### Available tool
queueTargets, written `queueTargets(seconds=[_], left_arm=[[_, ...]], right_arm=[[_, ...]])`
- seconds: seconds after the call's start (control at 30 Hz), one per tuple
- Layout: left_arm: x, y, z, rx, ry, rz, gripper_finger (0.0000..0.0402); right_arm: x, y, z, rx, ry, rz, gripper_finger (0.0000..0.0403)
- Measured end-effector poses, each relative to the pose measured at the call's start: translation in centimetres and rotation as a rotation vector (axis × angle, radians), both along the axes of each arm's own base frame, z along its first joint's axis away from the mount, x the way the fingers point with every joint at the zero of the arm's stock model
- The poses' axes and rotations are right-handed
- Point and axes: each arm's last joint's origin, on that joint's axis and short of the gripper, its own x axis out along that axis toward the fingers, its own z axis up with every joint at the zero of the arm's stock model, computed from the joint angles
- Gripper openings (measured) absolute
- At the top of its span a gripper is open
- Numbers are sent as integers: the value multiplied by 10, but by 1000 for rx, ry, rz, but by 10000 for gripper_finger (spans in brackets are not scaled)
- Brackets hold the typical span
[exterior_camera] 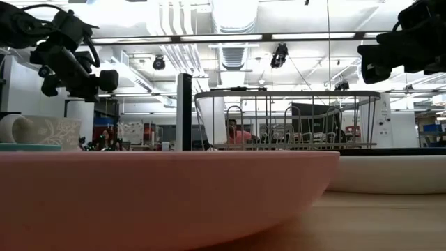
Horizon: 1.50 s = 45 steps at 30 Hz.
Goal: Sort dishes
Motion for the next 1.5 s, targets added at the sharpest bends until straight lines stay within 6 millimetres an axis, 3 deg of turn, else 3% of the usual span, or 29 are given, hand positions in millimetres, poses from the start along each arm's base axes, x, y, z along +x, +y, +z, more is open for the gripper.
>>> queueTargets(seconds=[1.17, 1.3, 1.5], left_arm=[[0, 0, 0, 0, 0, 0, 0], [1, -7, -4, -83, -135, -68, 0], [1, -21, 7, -49, -205, -247, 0]], right_arm=[[0, 0, 0, 11, 2, 0, 158], [0, 0, 0, 7, 1, 0, 164], [0, 0, 0, -16, -5, -5, 162]])
